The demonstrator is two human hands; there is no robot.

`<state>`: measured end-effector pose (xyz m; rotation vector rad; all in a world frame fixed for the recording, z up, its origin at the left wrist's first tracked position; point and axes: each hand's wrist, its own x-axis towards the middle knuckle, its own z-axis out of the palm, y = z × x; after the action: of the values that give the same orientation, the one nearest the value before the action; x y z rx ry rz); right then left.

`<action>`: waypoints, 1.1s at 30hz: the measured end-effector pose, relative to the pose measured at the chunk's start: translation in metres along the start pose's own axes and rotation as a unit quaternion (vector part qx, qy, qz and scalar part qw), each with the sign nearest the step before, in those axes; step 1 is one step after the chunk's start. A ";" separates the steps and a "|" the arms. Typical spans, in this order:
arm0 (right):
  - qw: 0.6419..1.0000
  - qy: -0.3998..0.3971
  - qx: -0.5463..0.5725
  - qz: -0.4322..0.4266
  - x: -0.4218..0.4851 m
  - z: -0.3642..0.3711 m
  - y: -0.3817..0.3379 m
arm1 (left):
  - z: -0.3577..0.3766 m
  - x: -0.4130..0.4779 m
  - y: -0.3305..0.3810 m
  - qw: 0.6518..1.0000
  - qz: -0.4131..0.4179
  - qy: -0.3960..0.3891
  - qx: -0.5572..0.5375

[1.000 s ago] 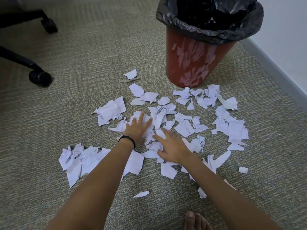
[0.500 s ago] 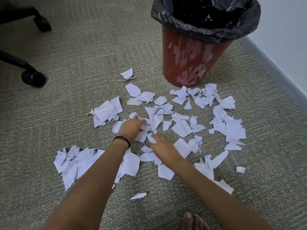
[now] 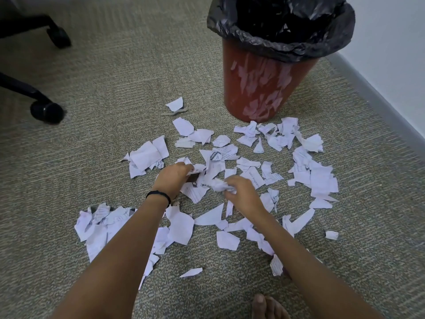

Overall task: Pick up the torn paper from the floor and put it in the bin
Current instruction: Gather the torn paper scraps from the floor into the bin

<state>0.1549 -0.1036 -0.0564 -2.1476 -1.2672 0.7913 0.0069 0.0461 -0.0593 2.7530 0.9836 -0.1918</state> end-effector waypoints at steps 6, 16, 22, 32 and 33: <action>0.953 0.065 0.254 0.151 0.007 -0.045 -0.019 | -0.003 -0.003 0.004 0.999 0.010 -0.005 0.033; 0.850 0.188 0.487 0.074 0.028 -0.168 -0.092 | -0.022 -0.012 0.004 1.000 -0.015 0.015 0.011; 0.801 0.223 0.556 0.003 0.060 -0.224 -0.122 | -0.031 -0.015 0.008 0.999 -0.028 0.032 -0.011; 0.855 0.270 0.444 -0.002 0.063 -0.247 -0.125 | -0.042 -0.015 0.007 0.989 -0.128 0.039 -0.056; 0.853 0.303 0.425 -0.013 0.054 -0.240 -0.119 | -0.043 -0.013 0.008 0.985 -0.152 0.042 -0.071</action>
<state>0.2752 -0.0377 0.1802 -1.4412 -0.4585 0.4552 0.0045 0.0422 -0.0134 2.4892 1.3801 -0.0501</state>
